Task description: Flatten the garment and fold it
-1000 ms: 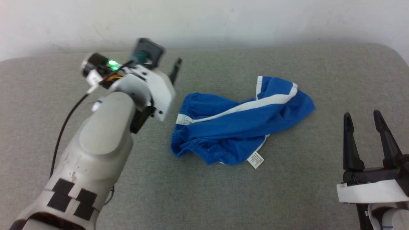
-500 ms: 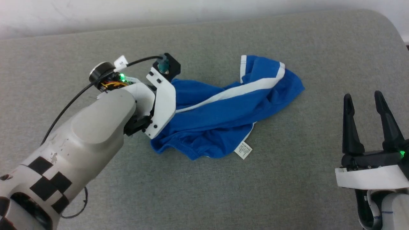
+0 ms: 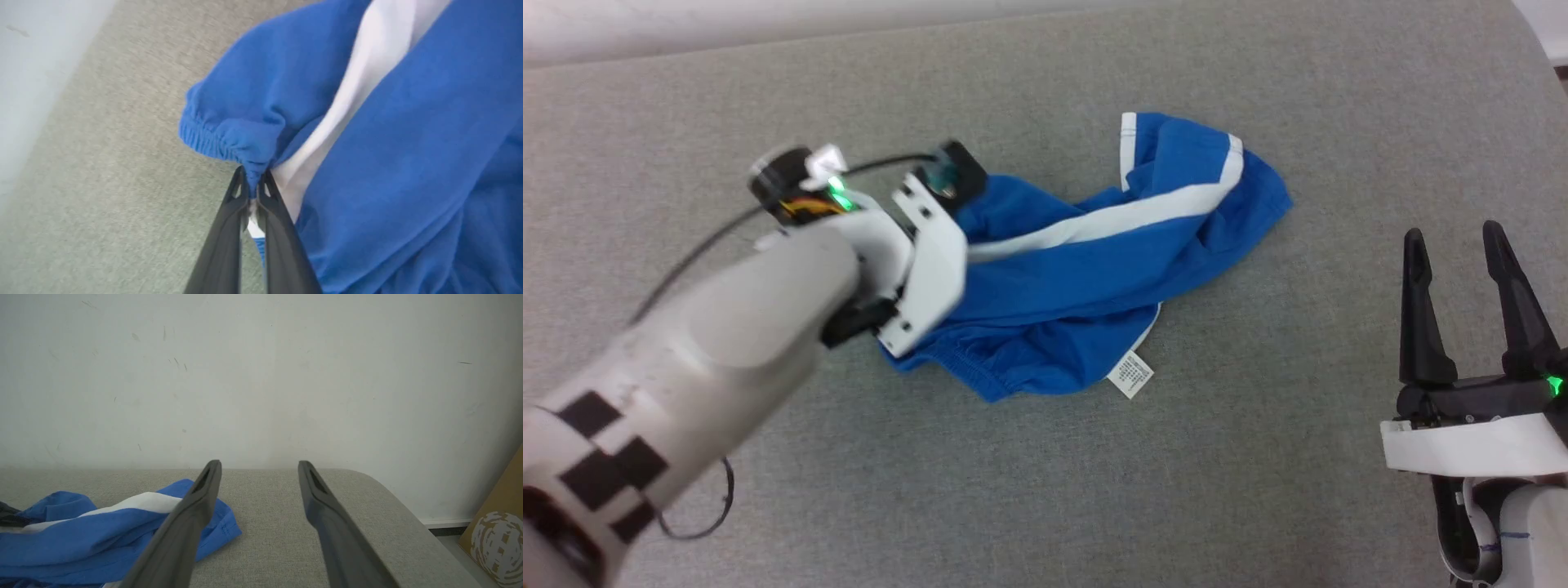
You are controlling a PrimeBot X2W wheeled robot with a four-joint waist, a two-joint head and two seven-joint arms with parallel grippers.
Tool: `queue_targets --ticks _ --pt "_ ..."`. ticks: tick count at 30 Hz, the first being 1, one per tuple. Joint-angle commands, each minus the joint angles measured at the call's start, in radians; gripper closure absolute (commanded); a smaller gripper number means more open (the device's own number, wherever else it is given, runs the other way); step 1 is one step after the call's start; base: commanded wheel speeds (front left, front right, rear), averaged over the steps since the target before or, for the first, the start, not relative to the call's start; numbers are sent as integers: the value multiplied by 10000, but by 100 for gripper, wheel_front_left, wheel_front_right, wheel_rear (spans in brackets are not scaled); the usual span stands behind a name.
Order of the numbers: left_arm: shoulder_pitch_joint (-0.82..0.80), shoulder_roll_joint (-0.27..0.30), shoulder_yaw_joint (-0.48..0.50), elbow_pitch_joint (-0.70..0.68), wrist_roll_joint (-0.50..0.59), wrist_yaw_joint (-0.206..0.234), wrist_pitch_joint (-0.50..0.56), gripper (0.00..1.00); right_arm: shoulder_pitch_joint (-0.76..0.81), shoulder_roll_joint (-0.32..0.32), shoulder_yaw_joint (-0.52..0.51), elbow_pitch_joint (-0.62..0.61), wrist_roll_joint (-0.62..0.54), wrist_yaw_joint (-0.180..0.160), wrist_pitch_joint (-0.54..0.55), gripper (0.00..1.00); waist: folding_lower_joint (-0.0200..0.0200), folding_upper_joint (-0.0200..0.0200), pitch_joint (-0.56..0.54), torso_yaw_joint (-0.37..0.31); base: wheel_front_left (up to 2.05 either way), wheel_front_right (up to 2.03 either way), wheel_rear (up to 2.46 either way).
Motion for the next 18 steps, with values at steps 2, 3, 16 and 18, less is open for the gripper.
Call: queue_targets --ticks 2,3,16,18 --pt "-360 448 88 -162 -40 -65 -810 100 -71 24 -44 -23 -37 -19 -46 0 -2 1 -236 235 0 0 0" --pt "-406 589 253 -165 -141 -65 -1189 100 -43 24 -89 -41 -39 -19 -46 0 -2 1 -285 319 0 0 0" --pt "484 2235 1676 2054 -840 1539 -3430 100 -41 24 135 -135 -221 -19 -46 0 -2 1 -81 575 0 0 0" --pt "730 2270 1733 2618 -915 1741 -3615 100 -78 24 159 -139 -244 -19 -46 0 -2 1 14 514 0 0 0"
